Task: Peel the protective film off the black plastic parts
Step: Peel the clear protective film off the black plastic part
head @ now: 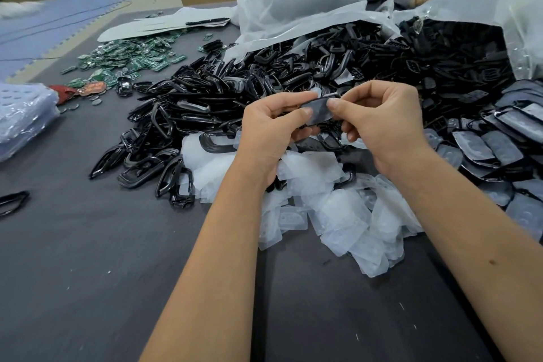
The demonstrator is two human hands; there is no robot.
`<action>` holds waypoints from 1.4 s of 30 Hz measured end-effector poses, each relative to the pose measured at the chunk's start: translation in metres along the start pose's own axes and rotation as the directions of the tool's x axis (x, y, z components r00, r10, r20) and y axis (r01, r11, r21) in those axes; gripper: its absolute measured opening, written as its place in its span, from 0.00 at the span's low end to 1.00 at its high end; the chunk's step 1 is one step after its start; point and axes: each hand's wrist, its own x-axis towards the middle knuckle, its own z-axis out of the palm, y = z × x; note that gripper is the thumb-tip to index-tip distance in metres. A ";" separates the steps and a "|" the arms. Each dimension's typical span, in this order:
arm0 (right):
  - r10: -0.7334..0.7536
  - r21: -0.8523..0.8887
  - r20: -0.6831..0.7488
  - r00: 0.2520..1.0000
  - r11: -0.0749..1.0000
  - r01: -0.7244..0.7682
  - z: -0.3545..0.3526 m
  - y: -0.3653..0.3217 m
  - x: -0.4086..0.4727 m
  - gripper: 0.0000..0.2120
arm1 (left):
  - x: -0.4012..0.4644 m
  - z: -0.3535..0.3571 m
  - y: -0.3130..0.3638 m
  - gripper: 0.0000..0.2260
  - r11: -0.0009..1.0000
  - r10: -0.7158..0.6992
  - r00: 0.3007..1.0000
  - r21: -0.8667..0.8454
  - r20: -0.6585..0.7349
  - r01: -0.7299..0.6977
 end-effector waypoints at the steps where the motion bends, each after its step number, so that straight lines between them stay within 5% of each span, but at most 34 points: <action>1: -0.013 -0.020 -0.006 1.000 1.000 0.013 0.000 0.000 0.000 0.08 | 0.000 0.000 0.000 0.12 1.000 -0.001 1.000 0.001 0.000 0.001; 11: -0.032 -0.135 -0.052 0.998 0.991 0.024 0.000 0.005 0.001 0.12 | 0.002 -0.002 -0.002 0.11 1.000 -0.015 1.000 0.008 -0.007 0.015; 20: 0.221 0.184 0.206 0.953 0.948 -0.260 0.001 0.000 -0.002 0.06 | 0.002 -0.003 -0.001 0.11 1.000 -0.023 1.000 -0.001 -0.003 0.023; 34: 0.236 0.215 0.260 0.936 0.931 -0.295 0.000 -0.002 -0.002 0.04 | 0.001 0.000 -0.001 0.07 1.000 -0.002 1.000 0.018 0.002 0.002; 42: 0.164 0.179 0.183 0.969 0.964 -0.197 0.002 0.001 -0.001 0.04 | 0.001 -0.001 -0.002 0.07 0.999 0.011 1.000 0.047 0.008 -0.011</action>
